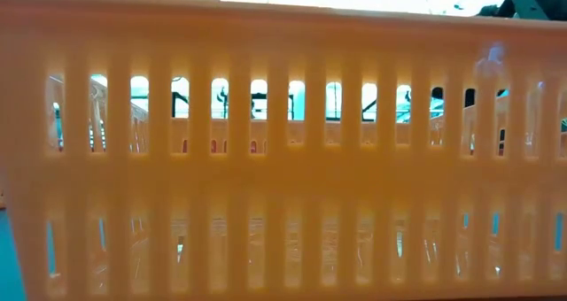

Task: Stack baskets on shelf by color
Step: Put the left red basket on the shelf

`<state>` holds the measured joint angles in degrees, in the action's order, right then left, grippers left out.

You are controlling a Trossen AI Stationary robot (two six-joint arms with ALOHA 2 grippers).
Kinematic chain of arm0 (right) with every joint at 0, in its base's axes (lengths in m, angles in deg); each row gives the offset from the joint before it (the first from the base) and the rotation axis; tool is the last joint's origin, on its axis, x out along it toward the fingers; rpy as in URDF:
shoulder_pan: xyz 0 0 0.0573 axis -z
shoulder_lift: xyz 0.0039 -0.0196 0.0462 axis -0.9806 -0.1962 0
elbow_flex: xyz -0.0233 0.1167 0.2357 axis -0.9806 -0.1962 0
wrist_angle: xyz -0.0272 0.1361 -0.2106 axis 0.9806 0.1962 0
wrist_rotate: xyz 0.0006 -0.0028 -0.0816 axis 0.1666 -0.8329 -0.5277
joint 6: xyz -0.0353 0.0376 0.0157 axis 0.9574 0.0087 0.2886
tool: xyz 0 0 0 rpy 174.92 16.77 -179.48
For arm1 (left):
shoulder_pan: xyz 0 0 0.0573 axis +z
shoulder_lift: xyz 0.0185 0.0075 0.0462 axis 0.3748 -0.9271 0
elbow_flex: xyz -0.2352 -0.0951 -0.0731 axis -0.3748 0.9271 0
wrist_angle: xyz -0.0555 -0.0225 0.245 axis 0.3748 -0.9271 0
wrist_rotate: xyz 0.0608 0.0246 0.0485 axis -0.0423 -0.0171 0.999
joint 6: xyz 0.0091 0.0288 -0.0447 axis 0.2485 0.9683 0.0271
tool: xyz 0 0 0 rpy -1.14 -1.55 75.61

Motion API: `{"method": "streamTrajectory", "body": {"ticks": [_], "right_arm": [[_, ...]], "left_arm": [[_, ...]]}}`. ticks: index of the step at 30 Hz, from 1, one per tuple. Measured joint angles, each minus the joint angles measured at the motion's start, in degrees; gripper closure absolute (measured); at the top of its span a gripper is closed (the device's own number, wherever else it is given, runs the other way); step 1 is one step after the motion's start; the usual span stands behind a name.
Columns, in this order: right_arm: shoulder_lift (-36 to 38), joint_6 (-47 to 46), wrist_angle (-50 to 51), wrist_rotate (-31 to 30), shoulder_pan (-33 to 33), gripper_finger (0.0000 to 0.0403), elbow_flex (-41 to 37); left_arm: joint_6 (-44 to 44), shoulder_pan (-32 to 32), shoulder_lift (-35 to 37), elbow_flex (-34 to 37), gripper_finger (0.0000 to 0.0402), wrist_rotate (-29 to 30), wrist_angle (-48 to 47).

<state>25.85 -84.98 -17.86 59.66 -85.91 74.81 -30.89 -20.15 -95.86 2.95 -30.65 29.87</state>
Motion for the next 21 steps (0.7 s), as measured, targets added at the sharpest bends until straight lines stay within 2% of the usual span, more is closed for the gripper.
{"method": "streamTrajectory", "body": {"ticks": [4,8,14,21], "right_arm": [[-0.6,-0.2,-0.1,-0.1,0.0,0.0248,0.0],[-0.8,-0.2,-1.5,-0.1,0.0,0.0248,0.0],[-0.8,3.0,-6.6,0.3,0.0,0.0248,0.0],[-0.8,9.9,-12.9,4.7,0.0,0.0248,0.0]], "left_arm": [[-14.4,-5.7,0.0,2.9,0.0282,-0.2,-4.6],[-22.7,-8.7,0.0,6.5,0.0282,-0.2,-4.5],[-29.7,-9.2,0.0,13.8,0.0282,0.7,-0.8],[-36.3,-9.0,0.0,20.7,0.0282,-0.8,1.6]]}}
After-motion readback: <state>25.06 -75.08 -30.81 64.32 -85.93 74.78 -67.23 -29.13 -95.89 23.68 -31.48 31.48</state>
